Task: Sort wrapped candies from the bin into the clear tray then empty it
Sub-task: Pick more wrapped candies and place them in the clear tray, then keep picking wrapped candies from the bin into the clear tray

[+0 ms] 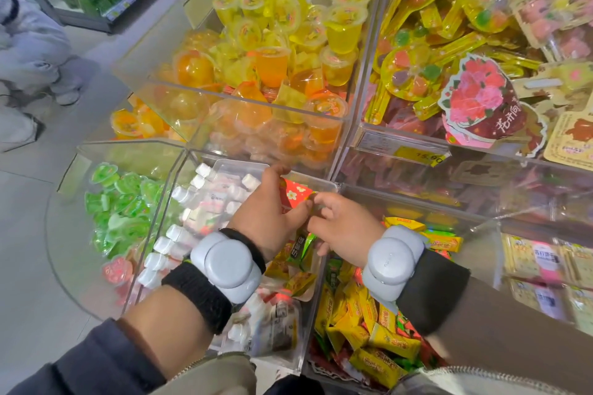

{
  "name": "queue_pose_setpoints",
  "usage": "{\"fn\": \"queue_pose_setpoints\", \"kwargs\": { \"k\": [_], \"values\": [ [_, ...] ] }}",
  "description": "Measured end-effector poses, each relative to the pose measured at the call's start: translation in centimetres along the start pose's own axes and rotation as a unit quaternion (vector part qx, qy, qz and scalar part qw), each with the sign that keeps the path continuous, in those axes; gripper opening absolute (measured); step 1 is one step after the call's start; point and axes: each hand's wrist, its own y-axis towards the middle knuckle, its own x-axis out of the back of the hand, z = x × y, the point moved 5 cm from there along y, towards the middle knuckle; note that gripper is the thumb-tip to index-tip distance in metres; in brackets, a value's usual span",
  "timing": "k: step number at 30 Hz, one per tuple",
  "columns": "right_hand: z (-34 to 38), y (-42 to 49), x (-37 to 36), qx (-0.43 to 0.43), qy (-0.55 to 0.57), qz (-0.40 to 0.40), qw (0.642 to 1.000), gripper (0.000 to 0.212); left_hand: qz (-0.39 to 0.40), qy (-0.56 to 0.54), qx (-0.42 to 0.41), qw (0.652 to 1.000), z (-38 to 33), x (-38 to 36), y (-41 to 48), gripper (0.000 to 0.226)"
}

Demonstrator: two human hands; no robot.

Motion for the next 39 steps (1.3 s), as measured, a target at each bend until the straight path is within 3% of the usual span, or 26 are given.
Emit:
{"fn": "queue_pose_setpoints", "kwargs": {
  "k": [15,26,39],
  "values": [
    [0.1,-0.7,0.8,-0.020,-0.022,-0.006,1.000,0.046,0.021,0.085,0.000,0.996,0.6,-0.7,0.3,0.049],
    [0.8,-1.2,1.1,0.029,-0.002,0.000,1.000,0.050,0.024,0.170,-0.011,0.985,0.1,-0.6,0.4,0.022],
    [-0.4,-1.2,2.4,0.039,0.036,-0.018,0.998,0.043,0.023,0.196,-0.035,0.980,-1.0,-1.4,0.0,0.031]
  ]
}}
